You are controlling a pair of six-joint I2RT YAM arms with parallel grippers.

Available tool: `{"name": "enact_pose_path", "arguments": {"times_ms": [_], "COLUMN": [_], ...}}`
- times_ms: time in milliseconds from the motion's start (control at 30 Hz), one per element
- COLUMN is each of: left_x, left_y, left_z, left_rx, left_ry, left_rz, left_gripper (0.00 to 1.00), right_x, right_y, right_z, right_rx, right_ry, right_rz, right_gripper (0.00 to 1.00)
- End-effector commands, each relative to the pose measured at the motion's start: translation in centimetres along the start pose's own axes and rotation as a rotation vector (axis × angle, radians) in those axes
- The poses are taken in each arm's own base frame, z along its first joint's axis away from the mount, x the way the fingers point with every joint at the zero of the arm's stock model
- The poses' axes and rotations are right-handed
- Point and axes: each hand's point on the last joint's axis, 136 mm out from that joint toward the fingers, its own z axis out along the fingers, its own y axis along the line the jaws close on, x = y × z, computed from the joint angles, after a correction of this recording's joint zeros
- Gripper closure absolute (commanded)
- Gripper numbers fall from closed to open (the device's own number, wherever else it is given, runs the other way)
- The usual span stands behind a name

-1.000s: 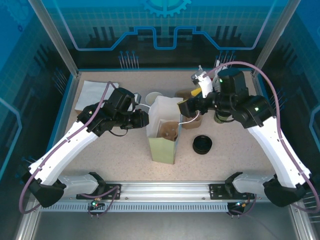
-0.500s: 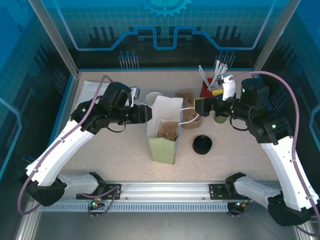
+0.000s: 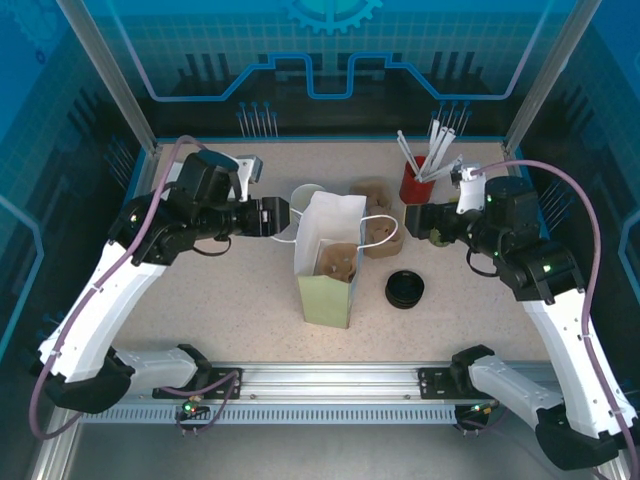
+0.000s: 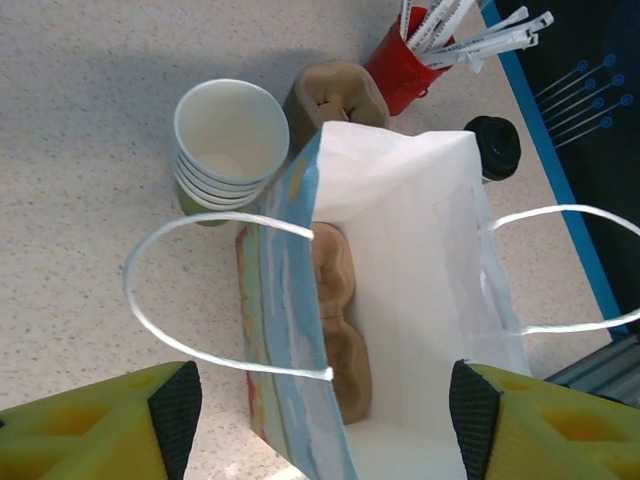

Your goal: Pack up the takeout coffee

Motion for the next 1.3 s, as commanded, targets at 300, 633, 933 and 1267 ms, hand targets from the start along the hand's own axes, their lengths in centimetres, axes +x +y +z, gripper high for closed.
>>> {"name": "enact_pose_path", "arguments": {"times_ms": [300,633,933,1267], "left_x": [-3.5,-4.8,-4.4,-2.9], "left_y": [-0.8,-2.6,-2.7,-2.1], "left_z": [-0.1,4.9,9.8,14.3], "left_rx": [-0.019,0.023,0.056,0.106], "left_ry": [0.0,0.147,0.257,0.374], "left_rz": [0.252,0.43,0.619,0.805], "left_gripper": [0.25,0.23,0.21,0.17], "right_x": [2.6,2.8,3.1,3.4], "right_y": [-1.6,-2.0,-2.4,-2.7], "right_z": [-0.1,-0.3,-0.7,-0.4], "right_rx": [0.049,0.065,0.085,0.092], "right_ry": [0.023,0.028,0.027,0.034], "right_rz": [0.056,0.054,0.05,0.057], "right_gripper": [0.0,0.0,0.0,0.0]}}
